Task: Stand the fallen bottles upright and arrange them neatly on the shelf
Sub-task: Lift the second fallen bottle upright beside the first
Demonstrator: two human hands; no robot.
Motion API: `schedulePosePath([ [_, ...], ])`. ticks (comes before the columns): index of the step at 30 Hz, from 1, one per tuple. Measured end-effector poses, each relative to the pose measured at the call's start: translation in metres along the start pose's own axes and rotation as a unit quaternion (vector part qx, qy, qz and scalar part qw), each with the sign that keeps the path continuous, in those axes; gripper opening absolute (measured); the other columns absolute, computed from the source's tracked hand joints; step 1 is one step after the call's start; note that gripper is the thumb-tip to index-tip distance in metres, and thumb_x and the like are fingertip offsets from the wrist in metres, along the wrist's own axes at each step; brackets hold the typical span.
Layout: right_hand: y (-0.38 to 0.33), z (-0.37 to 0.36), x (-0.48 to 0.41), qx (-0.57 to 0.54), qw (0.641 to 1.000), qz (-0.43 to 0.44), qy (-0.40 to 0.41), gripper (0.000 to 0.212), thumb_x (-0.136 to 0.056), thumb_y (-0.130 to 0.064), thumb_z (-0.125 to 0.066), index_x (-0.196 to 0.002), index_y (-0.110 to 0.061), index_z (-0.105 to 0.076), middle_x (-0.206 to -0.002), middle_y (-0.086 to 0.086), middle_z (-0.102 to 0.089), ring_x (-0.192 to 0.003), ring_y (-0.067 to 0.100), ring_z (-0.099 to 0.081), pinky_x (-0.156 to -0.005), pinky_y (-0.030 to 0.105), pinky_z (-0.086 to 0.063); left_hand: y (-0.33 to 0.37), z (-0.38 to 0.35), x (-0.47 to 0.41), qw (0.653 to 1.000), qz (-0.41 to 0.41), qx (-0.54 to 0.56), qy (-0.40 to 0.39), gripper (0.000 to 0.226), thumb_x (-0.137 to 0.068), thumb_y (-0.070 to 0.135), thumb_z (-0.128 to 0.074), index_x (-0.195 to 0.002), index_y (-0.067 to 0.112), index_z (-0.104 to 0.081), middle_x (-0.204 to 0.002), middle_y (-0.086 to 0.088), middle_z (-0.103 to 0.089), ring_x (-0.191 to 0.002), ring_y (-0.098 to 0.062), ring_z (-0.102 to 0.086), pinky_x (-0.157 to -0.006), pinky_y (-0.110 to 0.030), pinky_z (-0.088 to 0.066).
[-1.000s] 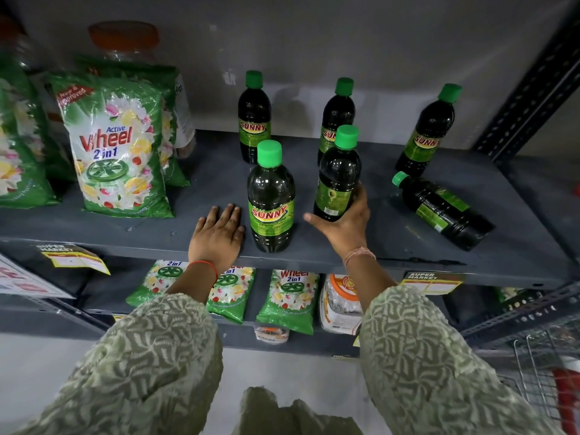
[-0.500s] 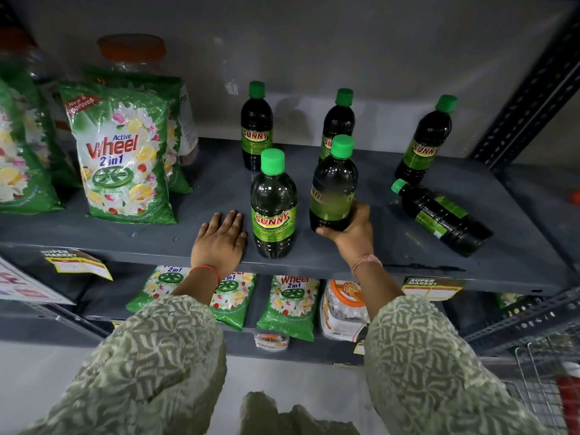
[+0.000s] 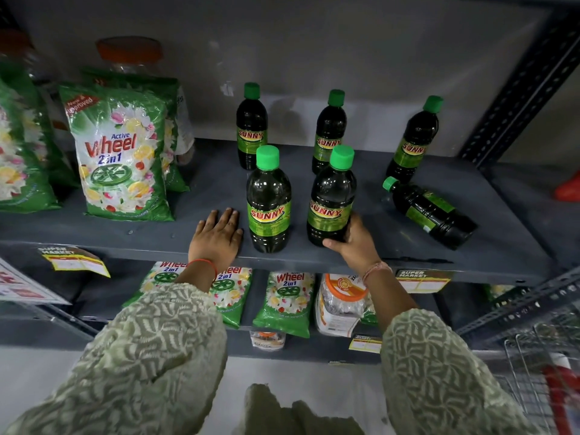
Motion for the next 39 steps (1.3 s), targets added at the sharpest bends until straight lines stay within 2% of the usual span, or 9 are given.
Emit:
schedulePosePath([
  [14, 0.001, -0.001, 0.021, -0.035, 0.997, 0.031, -0.056, 0.063, -0.072, 0.005, -0.067, -0.119, -0.018, -0.033, -0.121, 0.008, -0.049, -0.119, 0.024, -0.047, -0.107, 0.054, -0.036, 0.007, 0.003, 0.002, 0.999, 0.017, 0.033, 0.001, 0.050, -0.097, 0.027, -0.024, -0.145, 0.014, -0.014, -0.158, -0.003, -0.011, -0.146, -0.026, -0.006, -0.119, -0.040, -0.007],
  [19, -0.001, 0.000, 0.027, -0.102, 0.994, 0.029, -0.039, 0.096, -0.064, -0.024, -0.071, -0.140, -0.009, -0.014, -0.145, 0.010, -0.034, -0.134, 0.023, -0.036, -0.111, 0.042, -0.032, 0.015, 0.004, 0.001, 0.998, 0.007, 0.054, 0.020, 0.051, -0.095, 0.019, -0.028, -0.143, 0.007, -0.019, -0.156, -0.011, -0.017, -0.145, -0.027, -0.012, -0.119, -0.040, -0.010],
  [21, -0.002, 0.008, 0.034, -0.105, 0.993, 0.041, 0.028, 0.089, -0.073, -0.030, -0.065, -0.142, -0.008, -0.014, -0.149, 0.014, -0.029, -0.137, 0.025, -0.032, -0.112, 0.040, -0.031, 0.016, 0.002, 0.004, 0.998, 0.004, 0.053, 0.031, 0.050, -0.096, 0.022, -0.028, -0.143, 0.009, -0.020, -0.156, -0.009, -0.020, -0.145, -0.027, -0.013, -0.120, -0.040, -0.011],
  [24, -0.015, 0.037, 0.043, 0.047, 0.978, 0.098, 0.177, 0.055, -0.088, -0.028, -0.053, -0.133, -0.002, -0.036, -0.141, 0.019, -0.040, -0.131, 0.032, -0.038, -0.109, 0.038, -0.032, 0.019, -0.002, 0.010, 0.997, 0.004, 0.049, 0.050, 0.049, -0.096, 0.023, -0.028, -0.143, 0.011, -0.023, -0.155, -0.008, -0.023, -0.144, -0.026, -0.015, -0.119, -0.040, -0.012],
  [27, -0.036, 0.068, 0.037, 0.306, 0.895, 0.128, 0.297, 0.050, -0.085, -0.030, -0.052, -0.123, 0.002, -0.046, -0.143, 0.024, -0.036, -0.132, 0.042, -0.033, -0.109, 0.047, -0.027, 0.021, -0.002, 0.013, 0.997, 0.008, 0.051, 0.064, 0.049, -0.095, 0.024, -0.028, -0.142, 0.012, -0.024, -0.155, -0.007, -0.024, -0.144, -0.026, -0.016, -0.119, -0.040, -0.013],
  [32, -0.019, 0.121, -0.003, 0.457, 0.856, -0.095, 0.222, 0.091, -0.076, -0.046, -0.061, -0.141, 0.000, -0.017, -0.154, 0.026, -0.002, -0.142, 0.043, 0.001, -0.115, 0.053, -0.001, 0.023, -0.001, 0.014, 0.995, 0.024, 0.056, 0.075, 0.049, -0.095, 0.021, -0.030, -0.142, 0.011, -0.026, -0.154, -0.008, -0.026, -0.144, -0.026, -0.018, -0.119, -0.040, -0.014],
  [34, -0.008, 0.131, -0.010, 0.485, 0.842, -0.158, 0.178, 0.096, -0.076, -0.044, -0.062, -0.143, -0.002, -0.009, -0.153, 0.028, -0.004, -0.142, 0.043, -0.002, -0.114, 0.054, -0.003, 0.024, -0.002, 0.015, 0.995, 0.026, 0.054, 0.075, 0.049, -0.095, 0.021, -0.030, -0.142, 0.011, -0.025, -0.154, -0.008, -0.026, -0.144, -0.026, -0.018, -0.119, -0.040, -0.014],
  [36, -0.008, 0.135, -0.015, 0.516, 0.824, -0.153, 0.178, 0.092, -0.076, -0.035, -0.064, -0.142, 0.000, -0.010, -0.149, 0.030, -0.018, -0.137, 0.043, -0.016, -0.111, 0.050, -0.016, 0.024, -0.002, 0.015, 0.996, 0.026, 0.049, 0.074, 0.049, -0.095, 0.021, -0.030, -0.142, 0.011, -0.025, -0.154, -0.008, -0.027, -0.144, -0.026, -0.018, -0.119, -0.040, -0.014],
  [39, -0.021, 0.138, -0.019, 0.543, 0.804, -0.118, 0.210, 0.073, -0.071, -0.021, -0.067, -0.132, 0.004, -0.034, -0.134, 0.027, -0.036, -0.121, 0.039, -0.033, -0.099, 0.041, -0.028, 0.024, 0.000, 0.016, 0.995, 0.024, 0.050, 0.083, 0.048, -0.094, 0.019, -0.032, -0.142, 0.011, -0.026, -0.153, -0.010, -0.029, -0.143, -0.027, -0.020, -0.119, -0.041, -0.016],
])
Point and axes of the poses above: each hand's wrist, its own x-axis away from the middle knuckle, its own z-axis out of the back of the hand, y = z × x, the point moved 7 cm from there along -x, towards the middle knuckle
